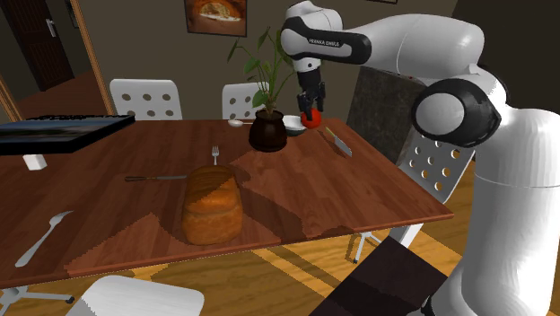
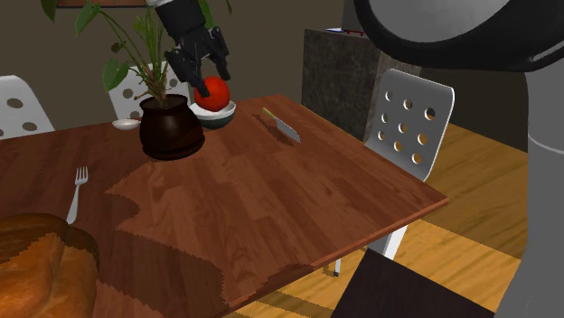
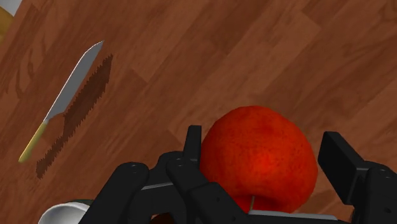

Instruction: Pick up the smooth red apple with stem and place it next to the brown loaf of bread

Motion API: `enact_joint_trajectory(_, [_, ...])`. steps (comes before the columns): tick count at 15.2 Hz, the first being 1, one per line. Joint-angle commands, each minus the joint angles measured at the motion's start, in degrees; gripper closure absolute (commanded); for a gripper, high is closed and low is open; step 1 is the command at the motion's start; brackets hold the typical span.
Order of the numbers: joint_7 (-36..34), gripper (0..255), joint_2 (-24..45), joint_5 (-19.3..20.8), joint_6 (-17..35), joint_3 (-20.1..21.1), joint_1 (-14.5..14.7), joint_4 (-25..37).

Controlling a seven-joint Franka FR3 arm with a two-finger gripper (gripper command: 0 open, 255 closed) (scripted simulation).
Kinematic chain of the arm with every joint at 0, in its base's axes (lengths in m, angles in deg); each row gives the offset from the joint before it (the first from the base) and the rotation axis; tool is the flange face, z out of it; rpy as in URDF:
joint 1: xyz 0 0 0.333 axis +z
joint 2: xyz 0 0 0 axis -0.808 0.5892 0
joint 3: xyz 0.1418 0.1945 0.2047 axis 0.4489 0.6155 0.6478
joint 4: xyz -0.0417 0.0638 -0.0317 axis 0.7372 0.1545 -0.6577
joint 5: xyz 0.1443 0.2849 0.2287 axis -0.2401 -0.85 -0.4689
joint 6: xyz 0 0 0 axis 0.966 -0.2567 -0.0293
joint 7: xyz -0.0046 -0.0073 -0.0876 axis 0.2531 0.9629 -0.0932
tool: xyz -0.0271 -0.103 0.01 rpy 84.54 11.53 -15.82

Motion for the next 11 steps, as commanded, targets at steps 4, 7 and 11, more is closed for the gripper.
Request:
enact_joint_trajectory(4, [-6.2, 255, 0.2, -0.4, -1.9, 2.0, 4.4, 0.5])
enact_joint_trajectory(7, [-9.8, 255, 1.0, -0.7, -3.3, 3.2, 7.0, 2.0])
enact_joint_trajectory(11, [-14.3, 255, 3.1, -1.2, -5.7, 4.7, 10.5, 5.5])
